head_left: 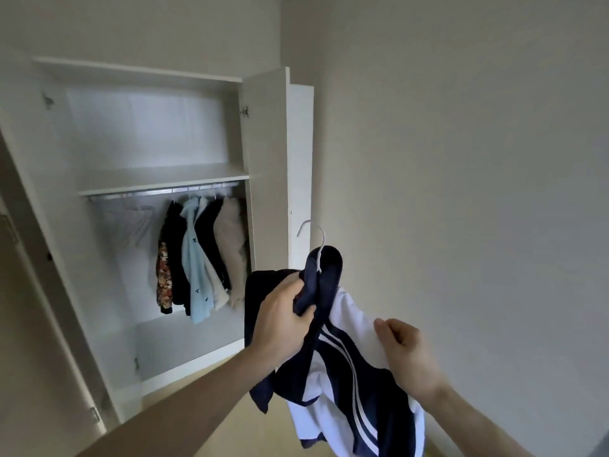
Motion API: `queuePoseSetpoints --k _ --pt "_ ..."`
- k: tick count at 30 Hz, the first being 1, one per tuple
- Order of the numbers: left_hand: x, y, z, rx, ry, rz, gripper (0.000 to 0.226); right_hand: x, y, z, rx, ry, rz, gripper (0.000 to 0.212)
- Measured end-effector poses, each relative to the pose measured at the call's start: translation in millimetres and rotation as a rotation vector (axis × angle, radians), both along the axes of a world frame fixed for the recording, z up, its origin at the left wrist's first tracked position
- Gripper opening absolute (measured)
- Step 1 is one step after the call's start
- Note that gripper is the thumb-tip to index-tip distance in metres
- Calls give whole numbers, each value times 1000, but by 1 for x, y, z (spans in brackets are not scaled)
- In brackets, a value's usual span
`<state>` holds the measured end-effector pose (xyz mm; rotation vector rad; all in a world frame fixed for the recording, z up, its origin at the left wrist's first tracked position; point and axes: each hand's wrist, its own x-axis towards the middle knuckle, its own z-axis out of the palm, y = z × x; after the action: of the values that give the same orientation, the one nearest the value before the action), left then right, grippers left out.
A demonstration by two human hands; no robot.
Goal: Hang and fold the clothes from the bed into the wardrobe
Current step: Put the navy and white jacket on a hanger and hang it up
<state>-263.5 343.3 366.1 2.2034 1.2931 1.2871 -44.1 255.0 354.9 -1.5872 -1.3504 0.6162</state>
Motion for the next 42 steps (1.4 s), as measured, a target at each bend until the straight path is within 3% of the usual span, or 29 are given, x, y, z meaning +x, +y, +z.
queuePoseSetpoints --k 4,14,20,24,30,34,42 --pt "-48 57 -13 -38 194 13 4 -48 70 2 13 79 3 46" --pt "-153 156 -16 -350 352 -167 38 -158 197 -8 -29 120 71 44" --pt "-196 197 -17 -419 135 2 31 -205 264 -17 -134 280 189 24" --pt "-213 230 -11 -586 48 14 34 -236 309 -26 -168 261 288 18" --pt "-225 308 -1 -633 0 212 61 -274 382 -37 -169 269 542 24" --pt "-240 362 -7 -580 55 369 44 -285 441 -36 -192 267 678 27" --pt "-258 437 -27 -525 -44 635 33 -309 536 -51 -272 257 962 13"
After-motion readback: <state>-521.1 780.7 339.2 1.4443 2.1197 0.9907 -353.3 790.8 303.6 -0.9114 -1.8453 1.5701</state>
